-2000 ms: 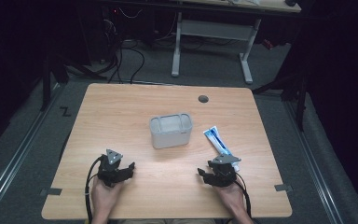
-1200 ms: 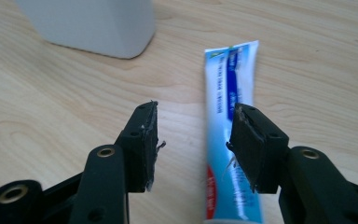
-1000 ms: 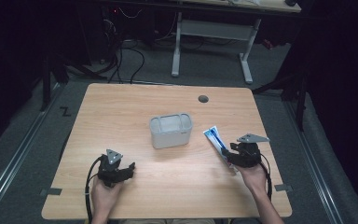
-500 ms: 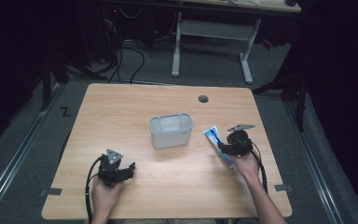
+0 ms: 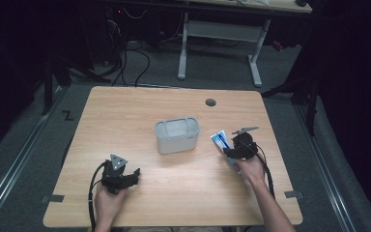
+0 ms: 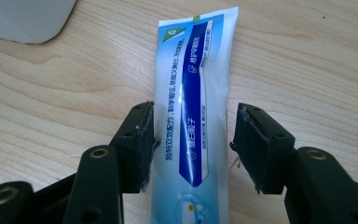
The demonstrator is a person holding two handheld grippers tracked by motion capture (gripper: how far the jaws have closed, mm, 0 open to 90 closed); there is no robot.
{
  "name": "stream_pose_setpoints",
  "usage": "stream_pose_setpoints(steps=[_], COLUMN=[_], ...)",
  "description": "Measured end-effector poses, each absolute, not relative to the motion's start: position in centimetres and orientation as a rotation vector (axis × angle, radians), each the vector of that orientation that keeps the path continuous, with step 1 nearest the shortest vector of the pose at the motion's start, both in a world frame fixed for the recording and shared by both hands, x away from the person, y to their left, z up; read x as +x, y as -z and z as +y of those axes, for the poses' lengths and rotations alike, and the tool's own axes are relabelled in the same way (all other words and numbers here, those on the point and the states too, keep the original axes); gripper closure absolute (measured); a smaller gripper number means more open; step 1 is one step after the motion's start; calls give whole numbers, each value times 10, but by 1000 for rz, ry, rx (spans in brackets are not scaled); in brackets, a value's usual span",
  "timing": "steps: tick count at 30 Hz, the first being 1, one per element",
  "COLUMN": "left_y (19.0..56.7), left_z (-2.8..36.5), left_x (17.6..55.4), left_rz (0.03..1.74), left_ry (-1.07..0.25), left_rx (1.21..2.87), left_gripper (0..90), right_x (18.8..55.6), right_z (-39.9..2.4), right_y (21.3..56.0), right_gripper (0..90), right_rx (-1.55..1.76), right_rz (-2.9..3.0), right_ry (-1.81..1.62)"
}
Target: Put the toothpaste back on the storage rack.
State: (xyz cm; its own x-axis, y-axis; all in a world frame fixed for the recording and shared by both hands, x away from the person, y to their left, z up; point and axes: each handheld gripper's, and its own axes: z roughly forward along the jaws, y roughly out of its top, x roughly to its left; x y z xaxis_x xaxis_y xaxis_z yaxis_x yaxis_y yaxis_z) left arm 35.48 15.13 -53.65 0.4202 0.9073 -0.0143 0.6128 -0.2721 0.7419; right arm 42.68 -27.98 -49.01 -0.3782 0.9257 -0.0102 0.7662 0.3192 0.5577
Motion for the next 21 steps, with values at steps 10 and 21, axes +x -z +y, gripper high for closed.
stream_pose_setpoints(steps=[10,21], left_y=[536,536], left_z=[151,151], left_x=[355,355], left_rz=[1276,1275], left_ry=[-548,-550], left_rx=[2002,2002], left_gripper=[259,259], right_x=[448,461], right_z=[-267,-260], right_y=[492,493], right_gripper=[482,486], right_rx=[1541,1596], right_rz=[2308,2329], right_ry=[-582,-480])
